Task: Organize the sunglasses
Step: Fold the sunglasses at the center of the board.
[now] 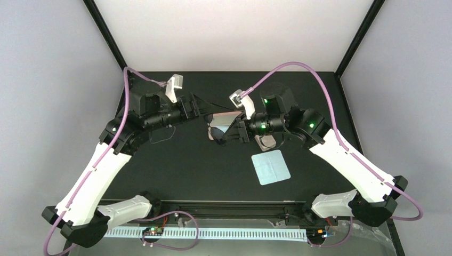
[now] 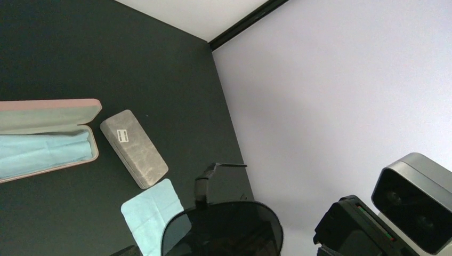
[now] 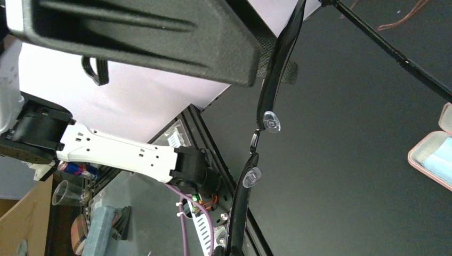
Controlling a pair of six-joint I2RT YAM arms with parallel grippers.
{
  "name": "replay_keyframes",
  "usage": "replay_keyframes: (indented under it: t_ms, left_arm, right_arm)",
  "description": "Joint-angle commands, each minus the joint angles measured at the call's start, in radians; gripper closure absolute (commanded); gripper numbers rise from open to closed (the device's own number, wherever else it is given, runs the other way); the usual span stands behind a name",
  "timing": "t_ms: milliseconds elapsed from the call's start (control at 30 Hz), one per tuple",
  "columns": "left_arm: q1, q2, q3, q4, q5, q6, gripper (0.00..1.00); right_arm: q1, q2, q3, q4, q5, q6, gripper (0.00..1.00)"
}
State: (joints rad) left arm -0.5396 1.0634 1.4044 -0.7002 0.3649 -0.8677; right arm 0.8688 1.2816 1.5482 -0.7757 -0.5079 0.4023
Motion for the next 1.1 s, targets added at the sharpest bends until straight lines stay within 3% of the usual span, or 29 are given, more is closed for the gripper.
replay_keyframes:
  t_ms: [0,133,267,500,567,667,800,867,1067]
  left_arm:
    - [-0.043,0.018,0.024,0.004,-0.061,-0.007,0.14]
    - [-0.070,0.051,0.028,0.008,-0.071,-0.022,0.23]
    - [-0.093,0.059,0.045,0.015,-0.119,-0.034,0.42]
    - [-0.101,0.063,0.058,0.016,-0.150,-0.041,0.50]
    - [-0.103,0.064,0.058,0.019,-0.150,-0.041,0.51]
    - [-0.102,0.066,0.057,0.024,-0.154,-0.030,0.52]
    - [-0.103,0.070,0.061,-0.012,-0.168,-0.012,0.53]
    - [-0.103,0.068,0.053,-0.013,-0.149,0.005,0.53]
    - [-0.108,0.034,-0.005,0.024,-0.082,0.056,0.53]
  right_arm:
    - [0.004,-0.001,0.026,-0.026,0.035,-0.031,0.99]
    - [0.004,-0.006,0.026,-0.030,0.042,-0.041,0.99]
    - [0.003,-0.006,0.031,-0.040,0.056,-0.052,0.99]
    - [0.003,-0.021,0.023,-0.025,0.088,-0.038,0.98]
    - [0.004,-0.018,0.034,-0.040,0.105,-0.038,0.86]
    - [0.004,-0.020,0.047,-0.067,0.170,-0.024,0.49]
    - [0.002,-0.033,0.091,-0.135,0.309,-0.009,0.27]
    - [0.001,-0.044,0.125,-0.166,0.374,-0.002,0.21]
    - [-0.019,-0.077,0.187,-0.192,0.560,0.094,0.21]
